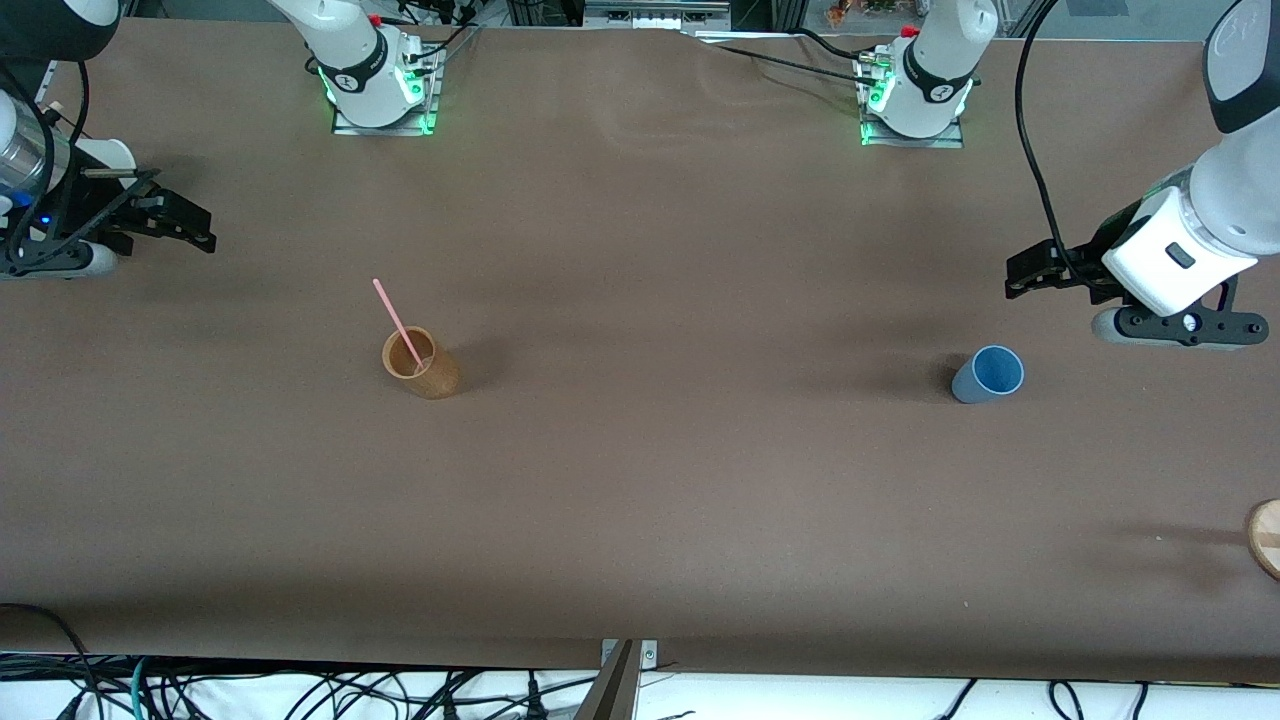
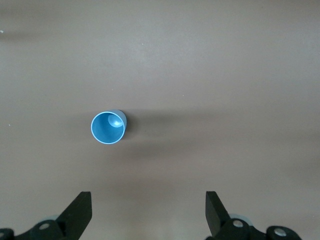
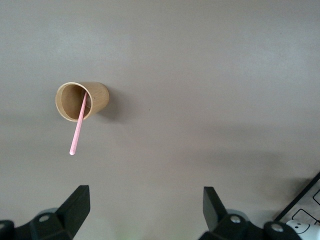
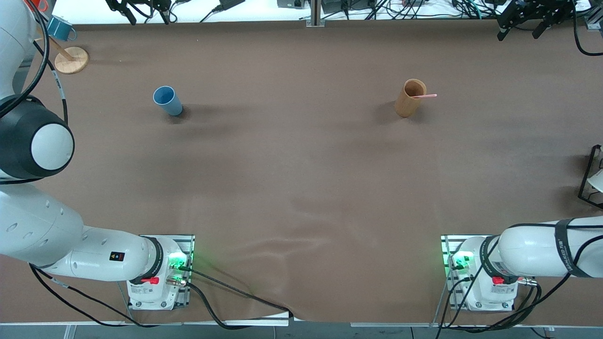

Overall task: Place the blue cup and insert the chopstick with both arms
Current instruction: 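Move the left gripper down over the blue cup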

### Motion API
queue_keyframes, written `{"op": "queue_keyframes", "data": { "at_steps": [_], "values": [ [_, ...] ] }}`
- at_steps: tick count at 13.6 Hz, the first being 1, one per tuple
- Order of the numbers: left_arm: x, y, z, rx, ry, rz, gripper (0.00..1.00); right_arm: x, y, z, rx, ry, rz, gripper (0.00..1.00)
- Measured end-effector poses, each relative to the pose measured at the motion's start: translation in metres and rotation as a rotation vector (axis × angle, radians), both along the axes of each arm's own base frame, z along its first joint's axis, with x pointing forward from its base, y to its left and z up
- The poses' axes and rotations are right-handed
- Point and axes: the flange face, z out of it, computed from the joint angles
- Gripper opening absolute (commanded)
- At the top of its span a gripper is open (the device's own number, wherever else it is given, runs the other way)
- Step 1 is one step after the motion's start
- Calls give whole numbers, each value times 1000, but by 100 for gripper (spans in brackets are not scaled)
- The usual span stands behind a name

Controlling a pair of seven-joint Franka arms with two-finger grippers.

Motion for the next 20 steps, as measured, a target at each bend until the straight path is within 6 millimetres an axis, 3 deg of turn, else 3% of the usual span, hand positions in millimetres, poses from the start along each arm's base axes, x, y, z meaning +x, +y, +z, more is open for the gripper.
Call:
{"op": "queue_keyframes", "data": {
  "at_steps": [6, 9, 11, 20],
  "values": [
    [-1, -10, -1, -1, 1, -17, 100, 0, 1, 1, 1, -5, 2, 100],
    [-3, -35, -7, 4, 11, -59, 100, 0, 2, 1, 1, -5, 4, 100],
    [-1, -42, -14, 9, 23, -70, 100, 0, 2, 1, 1, -5, 4, 100],
    [19, -15, -59, 35, 92, -64, 100, 0, 3, 2, 1, -5, 4, 100]
  ]
}}
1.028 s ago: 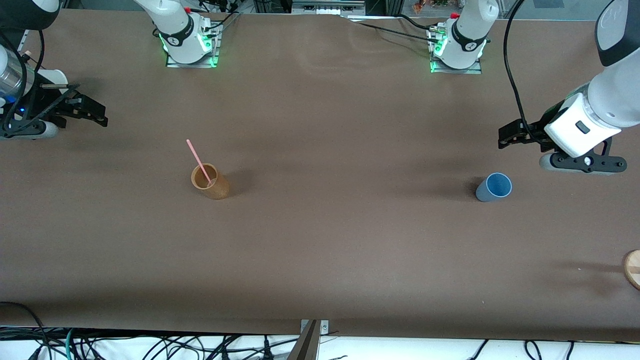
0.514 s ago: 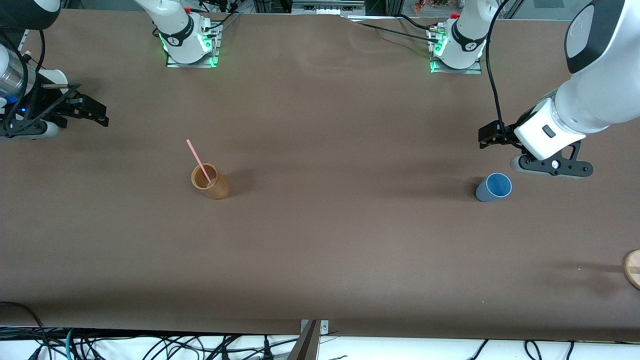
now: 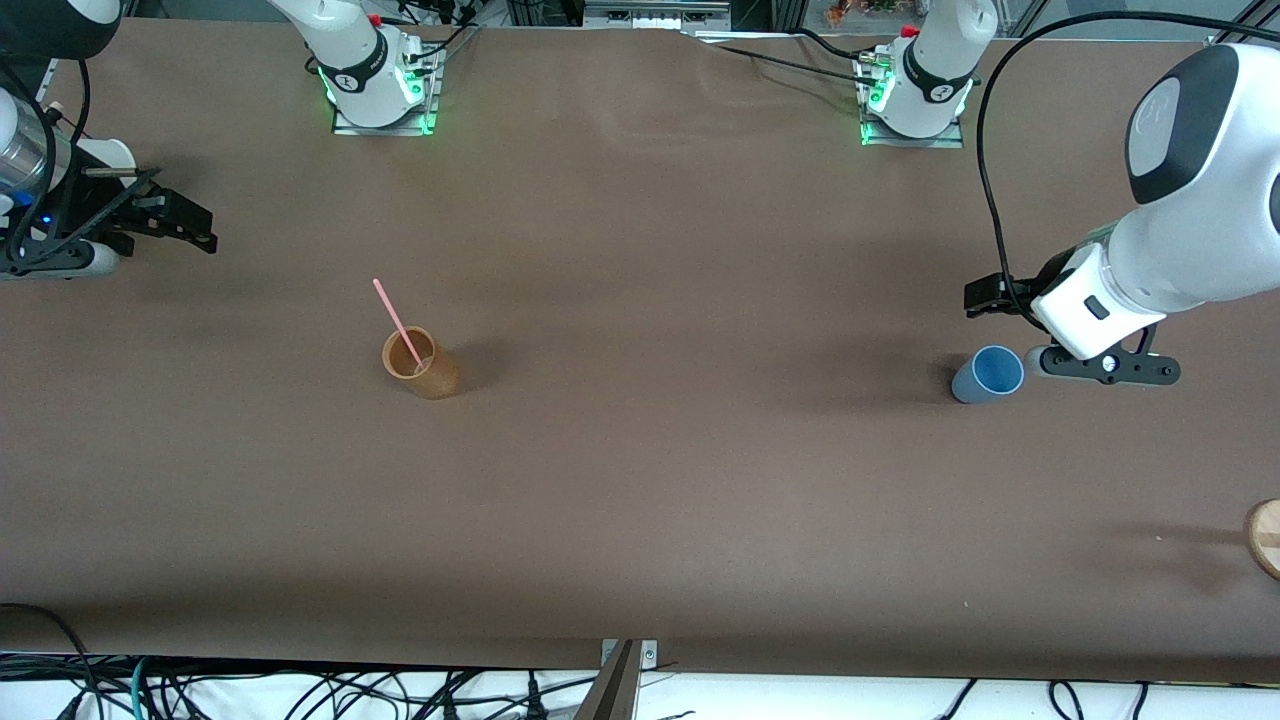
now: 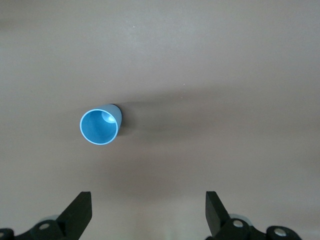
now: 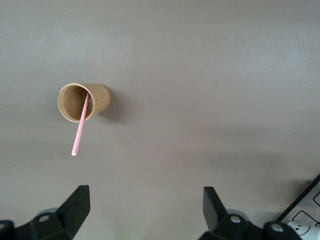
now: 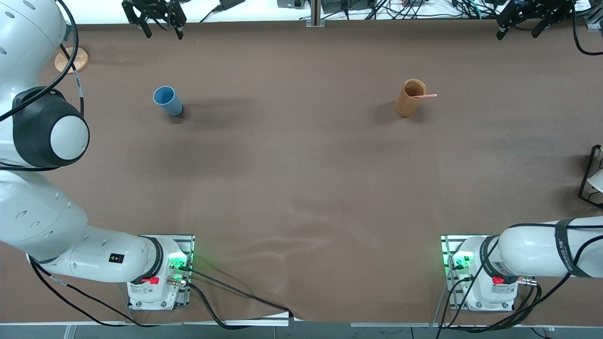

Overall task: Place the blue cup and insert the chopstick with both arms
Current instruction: 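Move the left gripper down over the blue cup, then close the left gripper on the blue cup rim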

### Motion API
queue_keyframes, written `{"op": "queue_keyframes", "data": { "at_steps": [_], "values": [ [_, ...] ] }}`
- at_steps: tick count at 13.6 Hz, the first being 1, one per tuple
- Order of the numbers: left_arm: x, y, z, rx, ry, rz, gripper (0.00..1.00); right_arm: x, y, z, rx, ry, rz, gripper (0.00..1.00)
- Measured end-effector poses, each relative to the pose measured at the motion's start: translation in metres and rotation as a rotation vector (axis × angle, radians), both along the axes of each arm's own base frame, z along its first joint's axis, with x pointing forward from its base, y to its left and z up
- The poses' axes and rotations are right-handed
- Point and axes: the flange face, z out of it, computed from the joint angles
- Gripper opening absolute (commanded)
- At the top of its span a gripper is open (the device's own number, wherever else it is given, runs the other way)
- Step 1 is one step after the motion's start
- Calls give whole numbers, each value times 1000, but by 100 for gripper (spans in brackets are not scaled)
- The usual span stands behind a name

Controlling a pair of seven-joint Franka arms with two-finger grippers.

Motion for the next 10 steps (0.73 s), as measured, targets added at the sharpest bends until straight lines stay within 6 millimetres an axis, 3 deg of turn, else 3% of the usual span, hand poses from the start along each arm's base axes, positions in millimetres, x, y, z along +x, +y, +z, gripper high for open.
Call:
{"op": "queue_keyframes", "data": {
  "at_steps": [3, 6, 10],
  "values": [
    [6, 23, -28, 32, 34, -25, 100, 0, 0, 0, 0, 0, 0, 100],
    [12, 40, -71, 39, 0, -59, 100, 0, 0, 0, 0, 0, 0, 100],
    [-2, 95, -142, 20, -60, -108, 100, 0, 0, 0, 0, 0, 0, 100]
  ]
}}
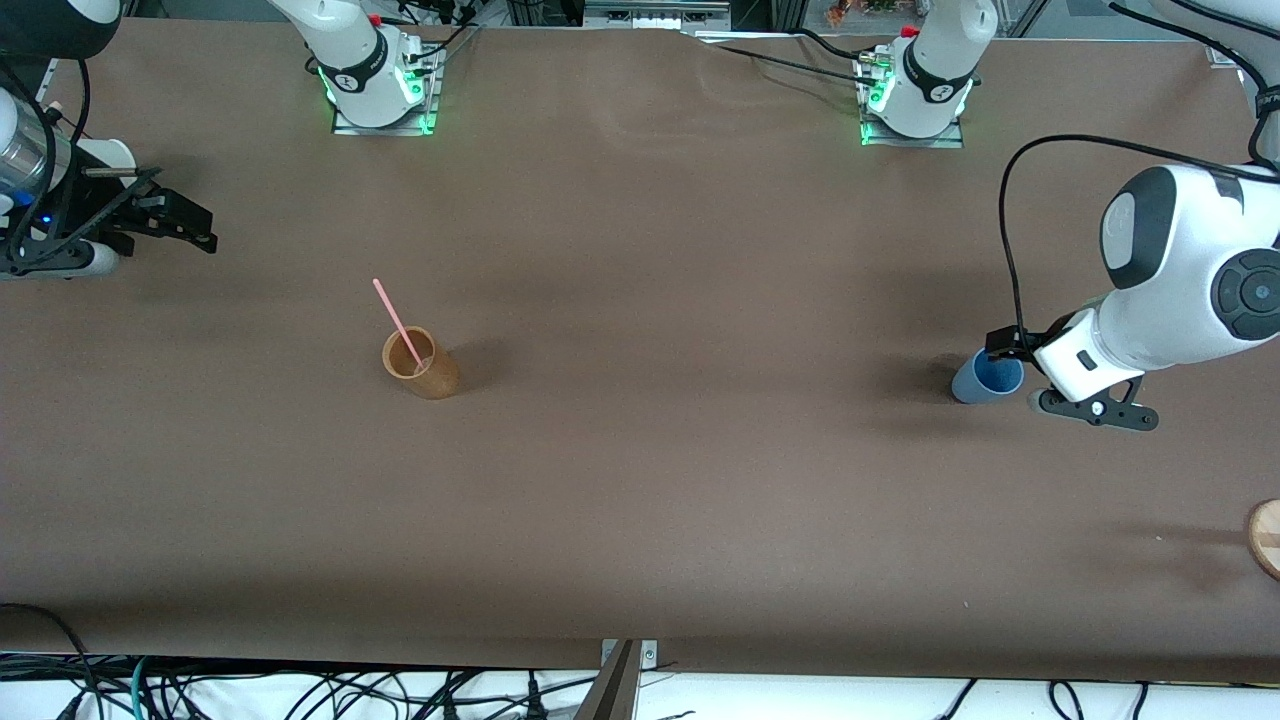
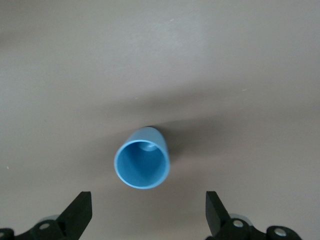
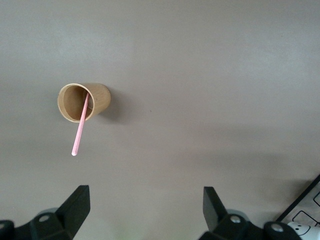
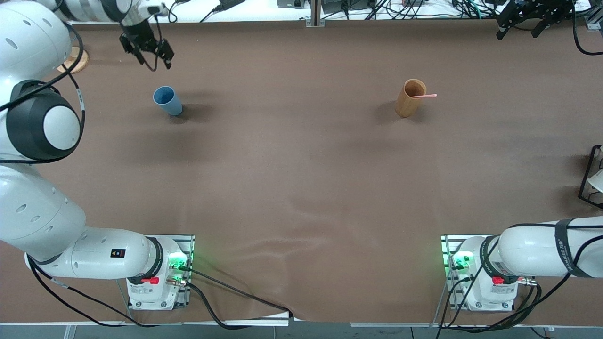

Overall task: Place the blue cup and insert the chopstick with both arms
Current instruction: 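Close the left gripper on the blue cup rim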

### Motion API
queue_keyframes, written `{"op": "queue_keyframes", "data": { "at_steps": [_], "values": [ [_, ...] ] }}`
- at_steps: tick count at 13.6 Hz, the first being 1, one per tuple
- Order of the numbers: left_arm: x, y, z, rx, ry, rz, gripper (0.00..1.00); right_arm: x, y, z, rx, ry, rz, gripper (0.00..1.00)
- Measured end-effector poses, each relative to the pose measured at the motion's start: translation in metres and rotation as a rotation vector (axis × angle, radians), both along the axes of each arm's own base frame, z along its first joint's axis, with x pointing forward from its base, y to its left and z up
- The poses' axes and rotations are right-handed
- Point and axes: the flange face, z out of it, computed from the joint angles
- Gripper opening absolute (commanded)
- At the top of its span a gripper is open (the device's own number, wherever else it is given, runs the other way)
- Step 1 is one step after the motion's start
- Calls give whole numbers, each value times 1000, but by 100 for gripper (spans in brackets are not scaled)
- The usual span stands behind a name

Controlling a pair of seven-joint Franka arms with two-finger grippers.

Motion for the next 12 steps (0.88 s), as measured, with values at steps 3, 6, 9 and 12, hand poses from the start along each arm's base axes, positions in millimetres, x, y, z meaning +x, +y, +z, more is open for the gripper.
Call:
{"op": "queue_keyframes", "data": {
  "at_steps": [3, 6, 9, 12],
  "values": [
    [-15, 50, -33, -16, 2, 18, 100, 0, 0, 0, 0, 0, 0, 100],
    [-17, 70, -61, -53, 7, 48, 100, 0, 0, 0, 0, 0, 0, 100],
    [-15, 67, -89, -75, 19, 64, 100, 0, 0, 0, 0, 0, 0, 100],
    [-12, 67, -104, -73, 14, 63, 100, 0, 0, 0, 0, 0, 0, 100]
  ]
}}
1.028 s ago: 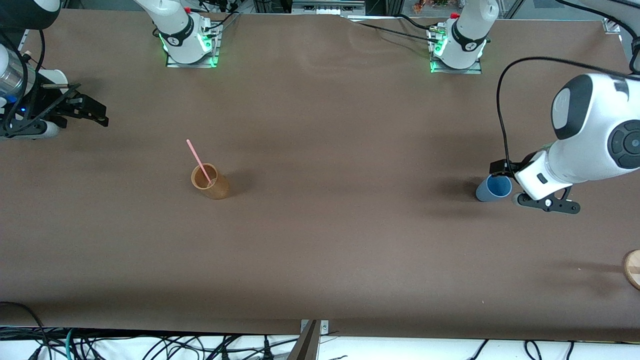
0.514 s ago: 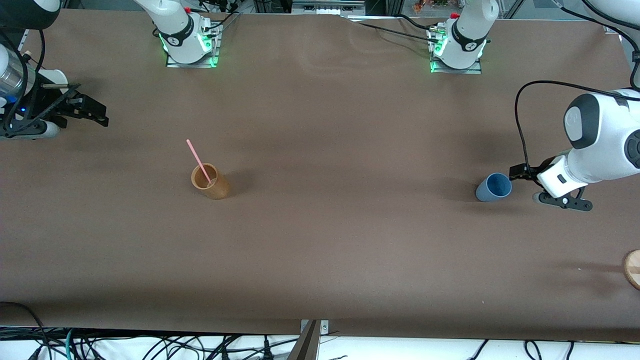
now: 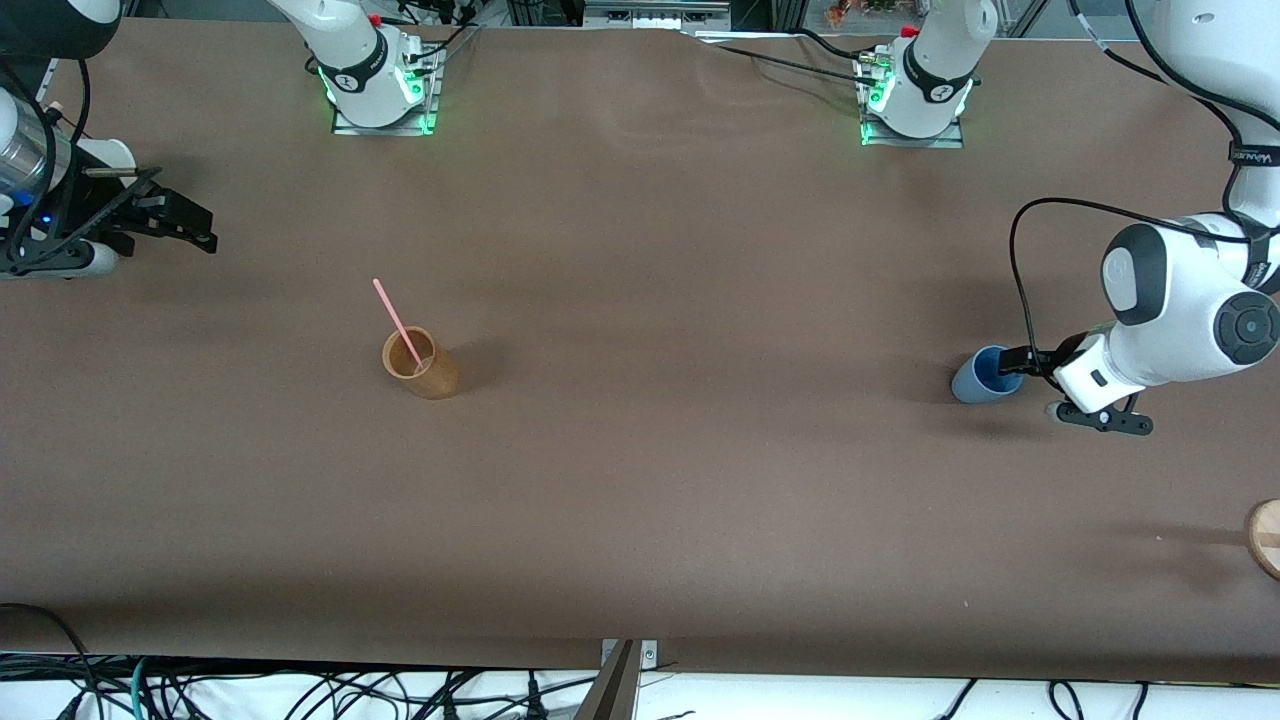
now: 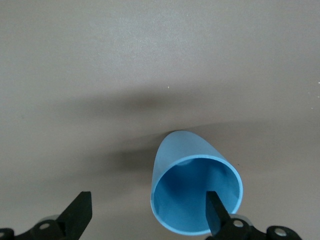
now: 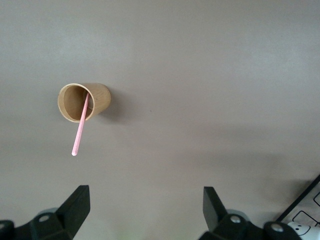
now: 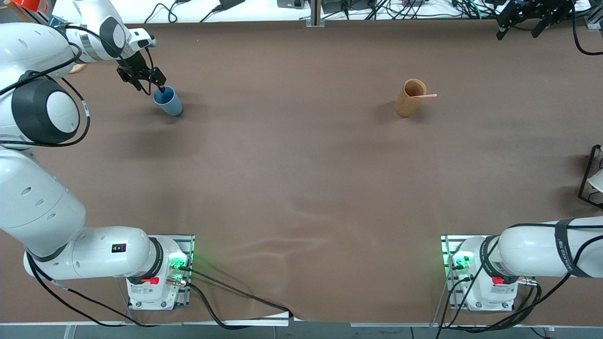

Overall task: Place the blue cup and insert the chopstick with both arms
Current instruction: 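Close the left gripper on the blue cup rim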

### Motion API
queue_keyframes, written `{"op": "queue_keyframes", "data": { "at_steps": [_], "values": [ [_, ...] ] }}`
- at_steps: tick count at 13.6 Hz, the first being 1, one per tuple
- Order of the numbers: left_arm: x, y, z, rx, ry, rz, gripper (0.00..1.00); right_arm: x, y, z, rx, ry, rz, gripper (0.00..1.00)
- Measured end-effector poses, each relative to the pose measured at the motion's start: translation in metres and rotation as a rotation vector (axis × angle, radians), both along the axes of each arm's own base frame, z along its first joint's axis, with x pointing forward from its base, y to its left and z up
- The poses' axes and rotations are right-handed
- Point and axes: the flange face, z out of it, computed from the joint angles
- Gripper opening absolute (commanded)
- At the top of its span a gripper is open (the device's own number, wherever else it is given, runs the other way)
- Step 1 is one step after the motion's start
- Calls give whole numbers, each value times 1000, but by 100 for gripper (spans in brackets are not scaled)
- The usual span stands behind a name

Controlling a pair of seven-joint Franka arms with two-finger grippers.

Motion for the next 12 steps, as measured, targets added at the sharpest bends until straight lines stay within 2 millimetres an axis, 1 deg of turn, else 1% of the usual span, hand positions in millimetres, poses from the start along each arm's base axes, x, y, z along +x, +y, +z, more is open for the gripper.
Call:
{"op": "queue_keyframes", "data": {
  "at_steps": [3, 7, 8, 9, 10, 11, 12],
  "values": [
    [1, 0, -7, 2, -3, 0, 100, 0, 0, 0, 0, 0, 0, 100],
    [-4, -1, -27, 3, 0, -1, 100, 0, 0, 0, 0, 0, 0, 100],
    [-7, -3, -32, 4, -7, -3, 96, 0, 0, 0, 0, 0, 0, 100],
    [-10, -4, -38, 5, -11, -4, 77, 0, 0, 0, 0, 0, 0, 100],
    [-13, -5, -42, 5, -11, -4, 49, 0, 0, 0, 0, 0, 0, 100],
    [-14, -5, -43, 5, -10, -4, 28, 0, 0, 0, 0, 0, 0, 100],
    [-14, -5, -43, 5, -10, -4, 19, 0, 0, 0, 0, 0, 0, 100]
  ]
}}
